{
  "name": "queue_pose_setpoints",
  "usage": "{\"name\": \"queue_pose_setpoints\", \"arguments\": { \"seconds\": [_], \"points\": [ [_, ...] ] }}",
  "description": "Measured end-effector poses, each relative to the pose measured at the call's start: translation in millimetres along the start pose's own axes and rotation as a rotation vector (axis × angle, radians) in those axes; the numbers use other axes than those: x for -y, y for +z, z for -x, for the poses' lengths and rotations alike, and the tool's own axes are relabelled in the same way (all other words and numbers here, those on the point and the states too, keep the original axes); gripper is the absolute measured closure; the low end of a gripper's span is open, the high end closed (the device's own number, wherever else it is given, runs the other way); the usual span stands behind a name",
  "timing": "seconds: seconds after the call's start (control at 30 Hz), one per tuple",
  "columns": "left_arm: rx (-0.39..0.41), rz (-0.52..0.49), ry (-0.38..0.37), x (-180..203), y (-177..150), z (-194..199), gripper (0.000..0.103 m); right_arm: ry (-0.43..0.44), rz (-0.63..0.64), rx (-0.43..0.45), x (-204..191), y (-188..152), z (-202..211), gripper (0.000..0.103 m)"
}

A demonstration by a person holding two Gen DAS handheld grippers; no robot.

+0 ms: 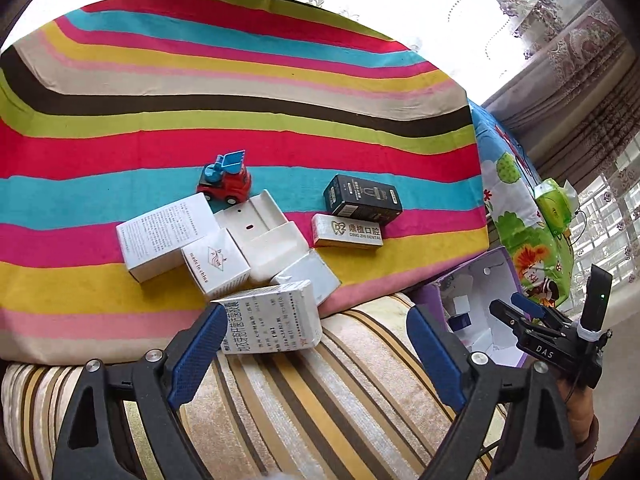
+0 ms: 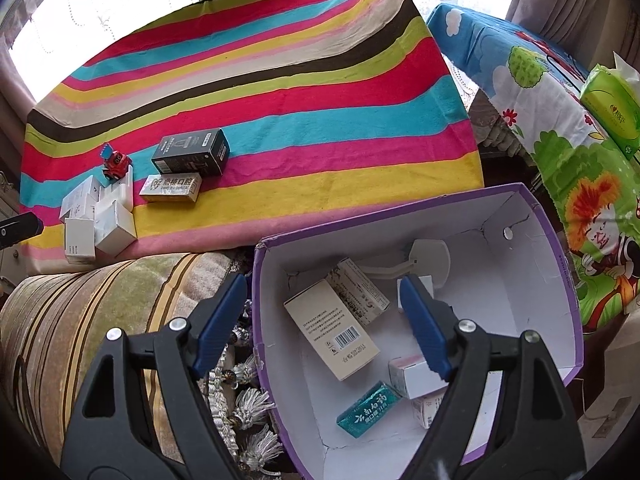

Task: Organize rigid objects
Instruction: 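Move both grippers back to the remaining boxes on the cloth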

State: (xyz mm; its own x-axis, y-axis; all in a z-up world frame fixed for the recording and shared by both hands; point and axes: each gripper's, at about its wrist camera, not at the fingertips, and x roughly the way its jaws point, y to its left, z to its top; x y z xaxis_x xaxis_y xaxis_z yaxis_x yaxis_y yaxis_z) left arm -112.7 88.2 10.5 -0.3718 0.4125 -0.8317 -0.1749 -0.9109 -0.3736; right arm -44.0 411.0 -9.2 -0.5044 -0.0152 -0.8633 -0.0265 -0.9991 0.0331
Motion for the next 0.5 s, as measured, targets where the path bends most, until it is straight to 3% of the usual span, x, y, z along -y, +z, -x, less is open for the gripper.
{"name": "queue_pose_setpoints", "arguments": {
  "seconds": [0.2,0.5],
  "points": [
    [-0.047,0.119,-0.006,-32,-4,-10,0.008,0.028,0.021,-0.009,-20,12,-8,0.015],
    [-0.123,0.149,-0.046,-42,-4,-31,0.006,0.085,0.042,0.000,-52,43,-21,0.007]
  ]
}}
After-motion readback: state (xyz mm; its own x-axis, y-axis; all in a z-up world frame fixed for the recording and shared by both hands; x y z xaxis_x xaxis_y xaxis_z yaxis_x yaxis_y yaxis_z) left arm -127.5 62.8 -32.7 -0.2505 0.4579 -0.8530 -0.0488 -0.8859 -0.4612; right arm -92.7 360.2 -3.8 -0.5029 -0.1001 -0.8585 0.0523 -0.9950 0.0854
